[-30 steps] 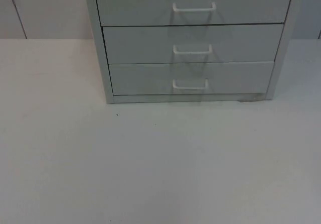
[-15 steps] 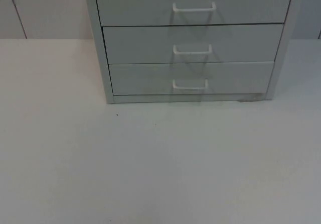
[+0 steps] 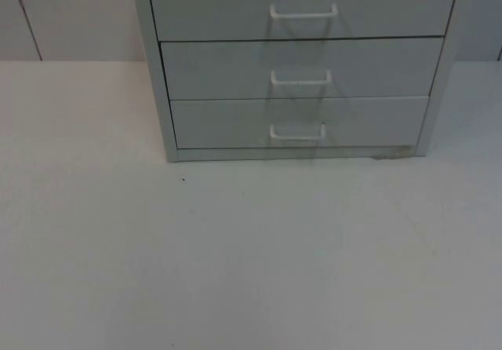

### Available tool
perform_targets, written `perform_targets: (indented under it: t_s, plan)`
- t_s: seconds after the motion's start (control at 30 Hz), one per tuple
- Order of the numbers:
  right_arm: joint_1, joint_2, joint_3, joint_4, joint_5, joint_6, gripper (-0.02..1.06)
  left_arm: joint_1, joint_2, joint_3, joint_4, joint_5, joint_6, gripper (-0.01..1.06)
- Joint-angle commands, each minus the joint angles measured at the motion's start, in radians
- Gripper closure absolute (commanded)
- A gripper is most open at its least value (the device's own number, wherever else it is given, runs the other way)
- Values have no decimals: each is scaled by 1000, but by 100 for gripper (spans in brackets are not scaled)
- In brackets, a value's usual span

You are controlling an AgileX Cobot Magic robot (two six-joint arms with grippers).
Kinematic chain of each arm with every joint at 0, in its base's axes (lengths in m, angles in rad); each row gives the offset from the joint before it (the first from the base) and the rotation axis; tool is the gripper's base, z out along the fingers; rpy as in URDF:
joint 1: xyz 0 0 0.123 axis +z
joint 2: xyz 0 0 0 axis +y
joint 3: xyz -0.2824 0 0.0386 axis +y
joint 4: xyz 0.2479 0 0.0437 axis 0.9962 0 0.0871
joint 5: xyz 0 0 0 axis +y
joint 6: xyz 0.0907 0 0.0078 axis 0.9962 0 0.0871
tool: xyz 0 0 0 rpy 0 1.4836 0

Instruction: Open the drawer with the left hand, place the block into the drawer with the right hand, then close the drawer with the left hand.

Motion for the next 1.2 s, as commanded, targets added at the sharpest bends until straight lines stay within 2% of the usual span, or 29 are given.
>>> perform_targets:
  t_s: [0.0,0.13,0.2,0.27,0.57,0.67,1.03,1.1,1.17]
  plan:
    - [2,-4,7,-5,-3,4,-1,6,-5,-9,6,26,-7,105]
    - [2,-4,7,-5,-3,4,-1,6,-5,-9,15,56,-9,105]
    - [2,-4,7,-5,-3,4,-1,6,-5,-1,32,117,0,105]
    - [2,-4,7,-5,-3,4,-1,6,-5,12,43,132,1,105]
    - [2,-4,7,-5,-3,-1,-1,6,-5,13,71,122,-44,105]
    - [2,-4,7,-5,-3,-1,-1,6,-5,17,153,116,-156,105]
    - [2,-4,7,-4,-3,-1,-1,6,-5,17,155,116,-161,105]
    - [2,-4,7,-4,-3,-1,-1,6,-5,17,155,116,-161,102]
    - [2,-4,7,-4,-3,-1,-1,6,-5,17,155,116,-161,79]
